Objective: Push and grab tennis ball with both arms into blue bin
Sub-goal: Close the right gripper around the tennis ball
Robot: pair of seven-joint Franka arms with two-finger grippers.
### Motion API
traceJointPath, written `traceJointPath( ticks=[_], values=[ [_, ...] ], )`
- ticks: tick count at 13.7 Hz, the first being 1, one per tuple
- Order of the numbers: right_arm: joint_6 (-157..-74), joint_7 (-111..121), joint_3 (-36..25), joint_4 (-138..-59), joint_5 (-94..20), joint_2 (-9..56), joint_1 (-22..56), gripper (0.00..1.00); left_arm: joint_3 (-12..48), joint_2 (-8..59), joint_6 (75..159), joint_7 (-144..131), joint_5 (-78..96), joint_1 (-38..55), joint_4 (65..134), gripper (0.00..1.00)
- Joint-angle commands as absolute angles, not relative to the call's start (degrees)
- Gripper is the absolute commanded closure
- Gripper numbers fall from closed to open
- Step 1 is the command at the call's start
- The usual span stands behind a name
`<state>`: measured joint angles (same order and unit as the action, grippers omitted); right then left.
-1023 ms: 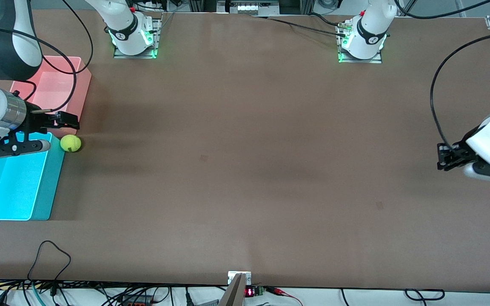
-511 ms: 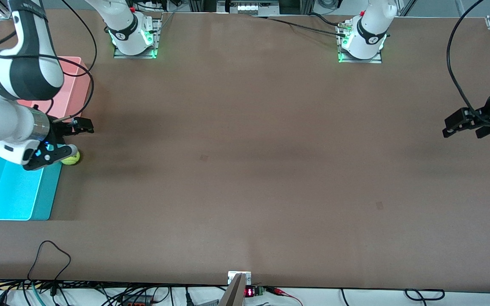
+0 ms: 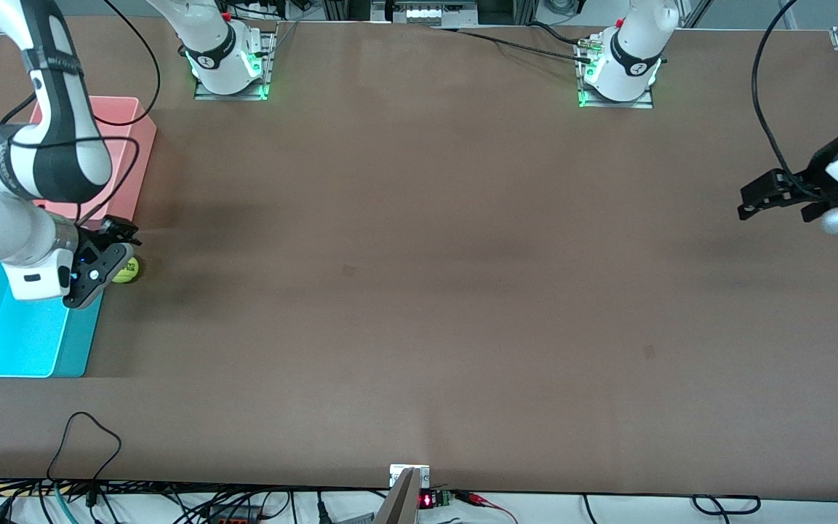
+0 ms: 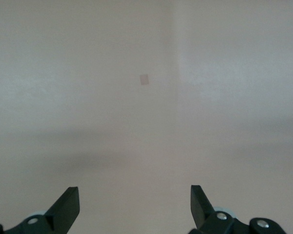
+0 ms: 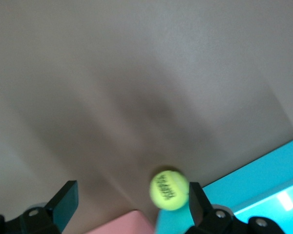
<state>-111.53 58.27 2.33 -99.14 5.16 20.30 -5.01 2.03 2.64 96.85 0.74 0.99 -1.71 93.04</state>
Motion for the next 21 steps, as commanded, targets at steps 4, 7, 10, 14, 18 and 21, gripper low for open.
traceJointPath(
  ticks=[4, 7, 10, 14, 18, 21],
  values=[
    [-125.5, 72.7, 3.0, -105.8, 10.1, 24.0, -11.3, 0.00, 3.4, -2.5, 98.2, 0.3, 1.1, -3.0, 99.1, 0.00],
    [-133.5, 77.0, 3.0, -111.3, 10.3, 23.9, -12.8, 0.00, 3.3, -2.3, 98.1, 0.4, 1.2, -3.0, 99.0, 0.00],
    [-134.8, 79.1, 3.0, -114.4, 10.3, 23.1, -13.1, 0.00, 3.1, -0.3, 96.5, 0.7, 1.1, -3.0, 96.3, 0.00],
    [-144.7, 81.9, 2.9, -122.2, 10.3, 21.8, -15.1, 0.00, 2.7, 0.3, 96.3, 0.9, 1.1, -3.1, 95.6, 0.00],
    [-145.2, 84.2, 2.9, -123.1, 10.4, 22.1, -16.1, 0.00, 2.6, 0.2, 96.2, 1.6, 1.1, -3.5, 95.5, 0.00],
    [-145.5, 86.1, 2.9, -123.4, 10.3, 22.3, -16.5, 0.00, 2.6, 0.5, 96.3, 1.7, 1.2, -4.3, 95.5, 0.00]
  ],
)
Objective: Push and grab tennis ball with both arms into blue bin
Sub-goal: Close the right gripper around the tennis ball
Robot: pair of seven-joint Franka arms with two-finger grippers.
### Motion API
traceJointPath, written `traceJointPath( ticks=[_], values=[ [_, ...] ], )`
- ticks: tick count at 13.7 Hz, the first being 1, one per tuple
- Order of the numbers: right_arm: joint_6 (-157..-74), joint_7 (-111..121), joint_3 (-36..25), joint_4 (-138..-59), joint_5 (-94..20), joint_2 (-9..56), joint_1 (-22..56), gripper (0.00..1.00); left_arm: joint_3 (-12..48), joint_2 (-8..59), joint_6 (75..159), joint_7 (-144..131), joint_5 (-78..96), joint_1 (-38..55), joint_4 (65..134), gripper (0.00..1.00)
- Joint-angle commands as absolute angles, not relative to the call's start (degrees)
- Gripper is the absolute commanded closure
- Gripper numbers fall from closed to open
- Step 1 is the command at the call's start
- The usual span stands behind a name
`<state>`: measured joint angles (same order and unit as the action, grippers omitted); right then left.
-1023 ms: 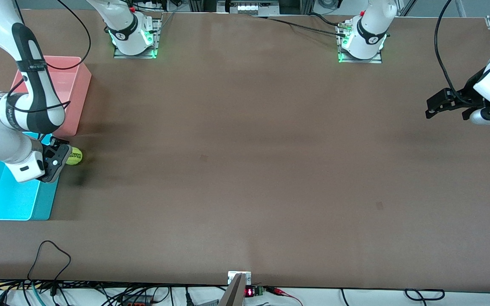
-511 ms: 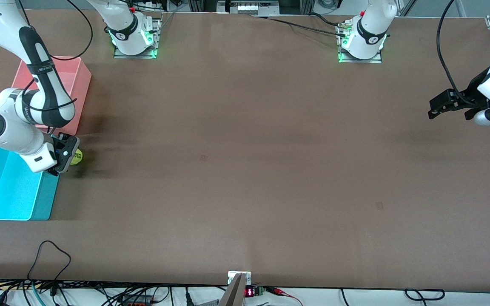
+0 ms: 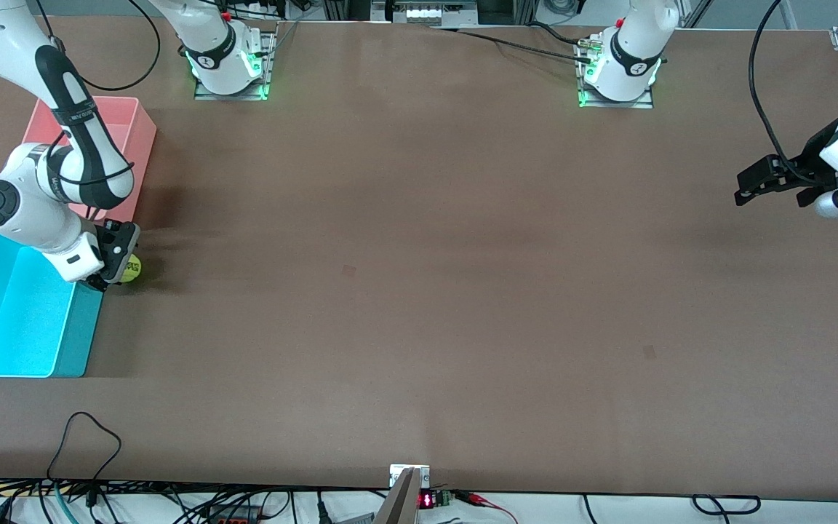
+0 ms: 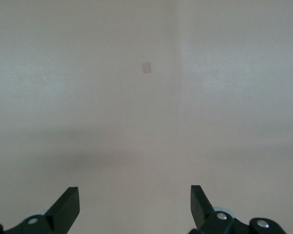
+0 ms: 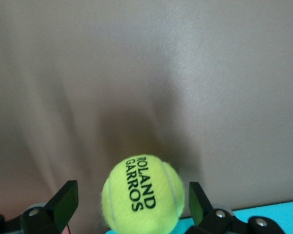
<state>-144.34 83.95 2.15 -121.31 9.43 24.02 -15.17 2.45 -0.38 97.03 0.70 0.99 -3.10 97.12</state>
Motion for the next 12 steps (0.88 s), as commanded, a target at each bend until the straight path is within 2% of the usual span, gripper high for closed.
traceJointPath(
  ticks=[1, 12],
  values=[
    [-146.2, 86.8, 2.9, -123.4, 10.3, 22.5, -17.0, 0.00, 2.6, 0.6, 96.3, 1.7, 1.2, -4.8, 95.6, 0.00],
    [-149.9, 87.0, 2.8, -124.5, 10.3, 24.0, -17.8, 0.00, 2.6, 2.1, 98.7, 1.7, 1.9, -5.8, 94.3, 0.00]
  ],
)
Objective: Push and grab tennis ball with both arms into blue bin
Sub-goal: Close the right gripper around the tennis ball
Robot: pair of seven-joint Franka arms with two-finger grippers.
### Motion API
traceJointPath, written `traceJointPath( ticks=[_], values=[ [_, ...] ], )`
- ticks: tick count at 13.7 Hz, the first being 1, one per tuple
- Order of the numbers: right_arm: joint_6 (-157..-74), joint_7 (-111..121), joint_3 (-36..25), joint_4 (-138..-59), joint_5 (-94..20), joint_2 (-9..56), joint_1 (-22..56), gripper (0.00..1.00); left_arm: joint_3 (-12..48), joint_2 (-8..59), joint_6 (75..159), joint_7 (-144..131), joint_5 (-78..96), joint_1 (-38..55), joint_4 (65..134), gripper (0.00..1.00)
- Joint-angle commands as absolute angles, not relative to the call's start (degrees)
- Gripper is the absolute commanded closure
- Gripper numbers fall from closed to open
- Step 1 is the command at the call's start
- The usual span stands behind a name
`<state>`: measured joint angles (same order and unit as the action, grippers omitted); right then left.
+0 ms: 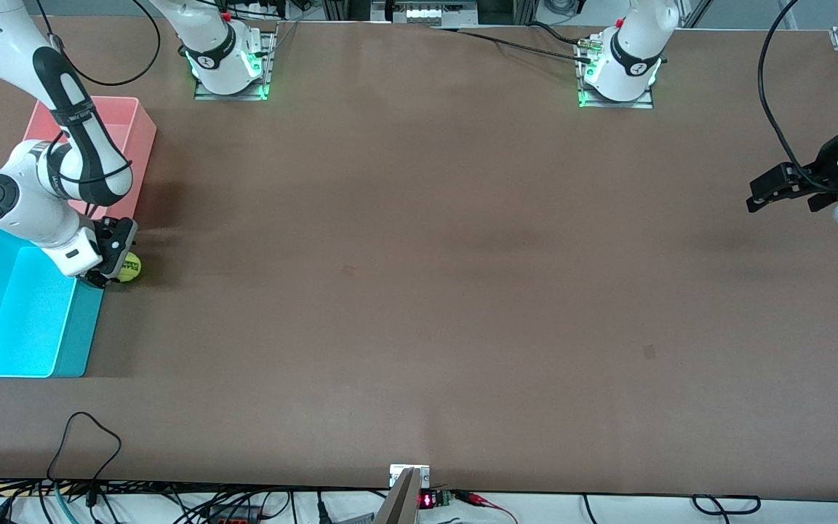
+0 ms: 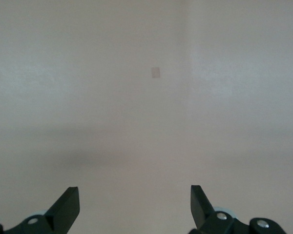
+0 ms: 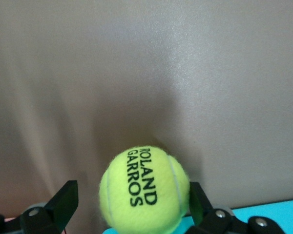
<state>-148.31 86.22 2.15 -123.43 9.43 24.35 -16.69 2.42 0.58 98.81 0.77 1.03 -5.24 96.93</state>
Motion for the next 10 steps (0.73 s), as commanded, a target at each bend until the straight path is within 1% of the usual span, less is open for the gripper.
traceJointPath(
  ticks=[1, 6, 7, 9, 10],
  values=[
    [-150.6, 87.0, 2.7, -124.5, 10.3, 24.4, -18.0, 0.00, 2.6, 2.7, 98.7, 1.7, 1.8, -5.8, 93.7, 0.00],
    [-151.7, 87.0, 2.7, -124.5, 10.3, 25.1, -18.5, 0.00, 2.6, 4.7, 98.6, 1.8, 1.9, -7.6, 91.8, 0.00],
    [-151.7, 87.0, 2.7, -124.5, 10.3, 25.1, -18.5, 0.12, 2.7, 4.7, 98.6, 1.8, 1.8, -7.6, 91.5, 0.00],
    [-151.5, 86.5, 2.7, -124.5, 10.3, 25.0, -18.2, 0.52, 2.7, 4.9, 98.6, 1.8, 1.8, -7.6, 91.3, 0.00],
    [-151.4, 85.9, 2.7, -124.5, 10.3, 24.9, -18.0, 0.68, 2.7, 4.9, 98.6, 1.8, 1.9, -7.6, 91.4, 0.00]
  ],
)
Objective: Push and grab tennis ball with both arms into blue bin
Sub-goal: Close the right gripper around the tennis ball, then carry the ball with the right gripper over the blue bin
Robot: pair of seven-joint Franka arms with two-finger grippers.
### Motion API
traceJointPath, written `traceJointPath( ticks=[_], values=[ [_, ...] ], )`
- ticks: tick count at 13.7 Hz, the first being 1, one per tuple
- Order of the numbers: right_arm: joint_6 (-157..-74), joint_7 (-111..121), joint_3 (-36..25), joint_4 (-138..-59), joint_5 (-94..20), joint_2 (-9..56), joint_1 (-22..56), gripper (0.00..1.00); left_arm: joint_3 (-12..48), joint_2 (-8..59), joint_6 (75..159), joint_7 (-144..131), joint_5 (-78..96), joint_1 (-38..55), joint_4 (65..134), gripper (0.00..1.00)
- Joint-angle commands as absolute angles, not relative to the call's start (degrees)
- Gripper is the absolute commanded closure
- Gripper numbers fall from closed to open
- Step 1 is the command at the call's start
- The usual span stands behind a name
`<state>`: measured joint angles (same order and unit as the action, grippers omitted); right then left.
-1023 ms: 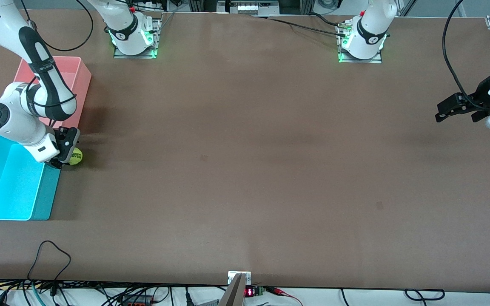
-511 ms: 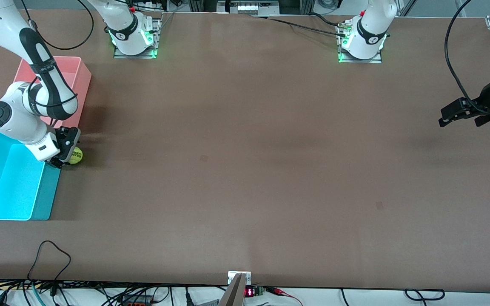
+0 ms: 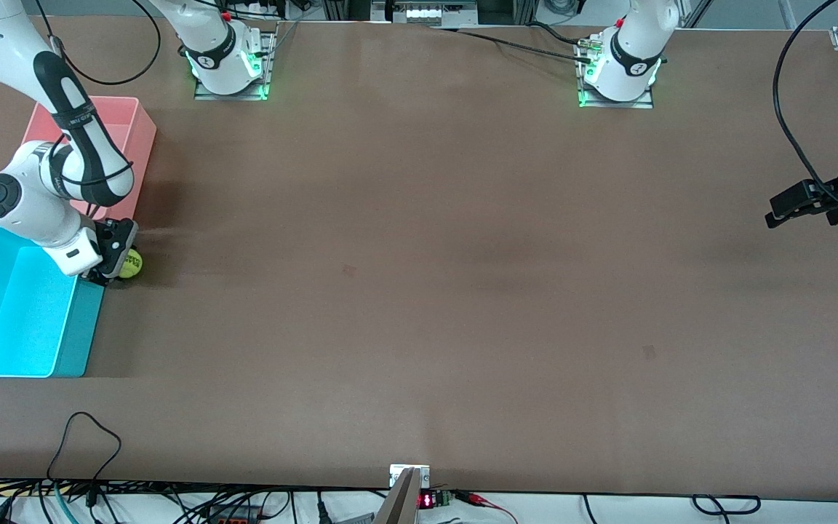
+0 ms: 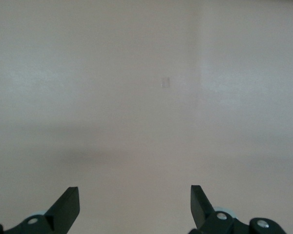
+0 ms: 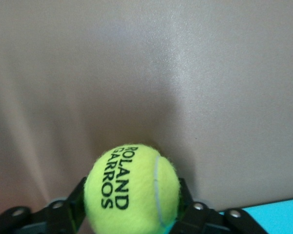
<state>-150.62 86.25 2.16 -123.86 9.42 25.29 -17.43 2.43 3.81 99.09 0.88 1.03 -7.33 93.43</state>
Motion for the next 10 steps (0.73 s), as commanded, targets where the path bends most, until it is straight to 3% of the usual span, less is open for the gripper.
traceJointPath(
  ticks=[1, 3, 7, 10],
  values=[
    [-151.4, 85.7, 2.7, -124.4, 10.3, 24.8, -17.9, 0.80, 3.0, 4.9, 98.5, 1.8, 1.9, -7.6, 91.3, 0.00],
    [-151.4, 85.6, 2.7, -124.2, 10.3, 24.7, -17.7, 1.00, 3.5, 4.5, 97.7, 1.7, 2.0, -7.5, 91.4, 0.00],
    [-150.8, 75.5, 3.0, -123.2, 10.2, 21.5, -14.9, 1.00, 6.9, 3.4, 96.2, 0.8, 1.9, -6.5, 91.4, 0.00],
    [-143.8, 63.1, 3.0, -117.9, 10.2, 18.3, -13.0, 1.00, 6.9, 3.4, 96.1, 0.8, 1.9, -6.7, 91.4, 0.00]
  ],
)
